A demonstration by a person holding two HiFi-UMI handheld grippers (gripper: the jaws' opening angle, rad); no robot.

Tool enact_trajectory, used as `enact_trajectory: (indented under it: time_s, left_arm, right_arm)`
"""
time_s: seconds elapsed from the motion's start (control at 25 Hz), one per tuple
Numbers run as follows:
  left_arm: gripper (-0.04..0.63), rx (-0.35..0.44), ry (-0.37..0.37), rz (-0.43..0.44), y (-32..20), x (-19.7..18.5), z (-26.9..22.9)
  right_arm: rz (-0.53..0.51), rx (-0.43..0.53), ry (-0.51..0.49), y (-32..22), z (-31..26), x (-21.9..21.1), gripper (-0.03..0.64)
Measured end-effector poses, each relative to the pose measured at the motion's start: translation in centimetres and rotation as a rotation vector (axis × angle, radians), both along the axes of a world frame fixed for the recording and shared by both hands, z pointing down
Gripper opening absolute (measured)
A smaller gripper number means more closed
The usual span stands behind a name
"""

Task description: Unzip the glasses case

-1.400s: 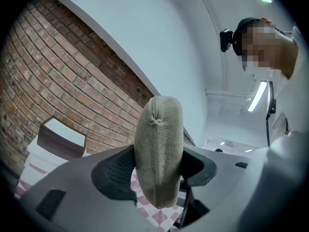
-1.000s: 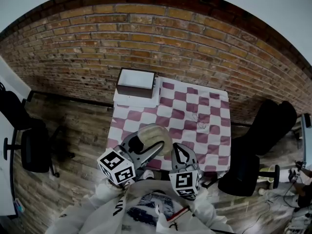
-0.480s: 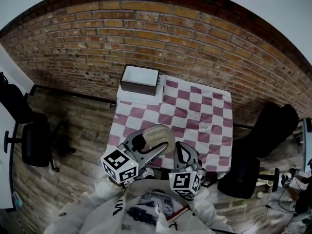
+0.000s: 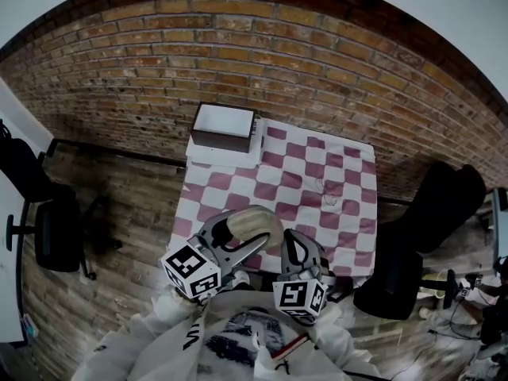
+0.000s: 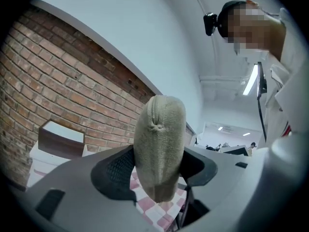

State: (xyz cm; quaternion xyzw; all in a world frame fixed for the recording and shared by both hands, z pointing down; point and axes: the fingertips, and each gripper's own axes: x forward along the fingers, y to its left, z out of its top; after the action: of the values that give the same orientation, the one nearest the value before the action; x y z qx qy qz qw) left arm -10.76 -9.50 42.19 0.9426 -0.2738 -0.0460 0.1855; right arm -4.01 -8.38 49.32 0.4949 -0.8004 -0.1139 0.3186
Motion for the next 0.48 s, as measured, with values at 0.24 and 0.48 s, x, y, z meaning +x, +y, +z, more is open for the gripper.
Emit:
enact_trajectory:
  time_s: [0.24,0.48]
  left_arm:
    - [0.273,0.050,0.074,0.003,0.0,0.5,-1.1]
    - [0.277,0.079,0.115,-0.005,0.1,0.9,-1.5]
  right_arm:
    - [0.008,0.019,-0.016,-0.2,-1.1,1.0,0.017]
    - [-0.007,0.031,-0.008,0.0,-1.3,1.3,0.017]
